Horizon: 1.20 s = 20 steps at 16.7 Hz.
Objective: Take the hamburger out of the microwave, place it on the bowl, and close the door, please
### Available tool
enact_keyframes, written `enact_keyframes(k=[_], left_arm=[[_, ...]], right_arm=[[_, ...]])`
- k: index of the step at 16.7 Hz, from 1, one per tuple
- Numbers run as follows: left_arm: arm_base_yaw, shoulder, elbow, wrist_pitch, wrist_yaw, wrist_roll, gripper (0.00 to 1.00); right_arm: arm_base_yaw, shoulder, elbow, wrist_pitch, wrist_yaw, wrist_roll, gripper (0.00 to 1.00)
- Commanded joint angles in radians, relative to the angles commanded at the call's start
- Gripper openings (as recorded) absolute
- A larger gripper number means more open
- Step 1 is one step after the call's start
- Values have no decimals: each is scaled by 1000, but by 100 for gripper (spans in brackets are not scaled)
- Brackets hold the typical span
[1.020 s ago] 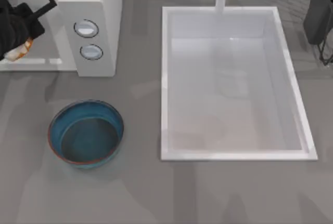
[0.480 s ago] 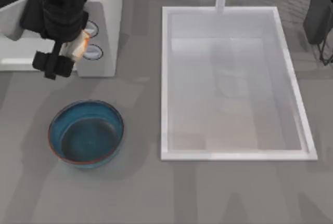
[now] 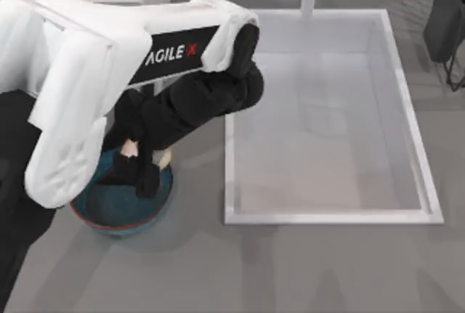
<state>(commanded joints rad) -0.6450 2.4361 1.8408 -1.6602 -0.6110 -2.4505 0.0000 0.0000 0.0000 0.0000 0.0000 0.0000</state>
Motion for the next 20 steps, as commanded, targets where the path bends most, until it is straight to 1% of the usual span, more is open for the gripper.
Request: enact_keyframes(k=[3,5,9,10,11,14,20], left_arm=[[-29,55,37,-115,-58,-127,0],[-37,72,47,-145,-75,-160,0],[-37,72,47,-145,-75,-160,0],[-27,135,155,-86,-71,-169,0],[-26,134,152,-84,-71,-168,0],[-16,112,90,-55,-80,-153,0],[15,47,-111,32,-114,-114,0]], right_arm=[[0,0,0,0,0,0,100],[0,0,0,0,0,0,100],[0,0,0,0,0,0,100],[0,0,0,0,0,0,100],[0,0,0,0,0,0,100],[0,0,0,0,0,0,100],[0,0,0,0,0,0,100]])
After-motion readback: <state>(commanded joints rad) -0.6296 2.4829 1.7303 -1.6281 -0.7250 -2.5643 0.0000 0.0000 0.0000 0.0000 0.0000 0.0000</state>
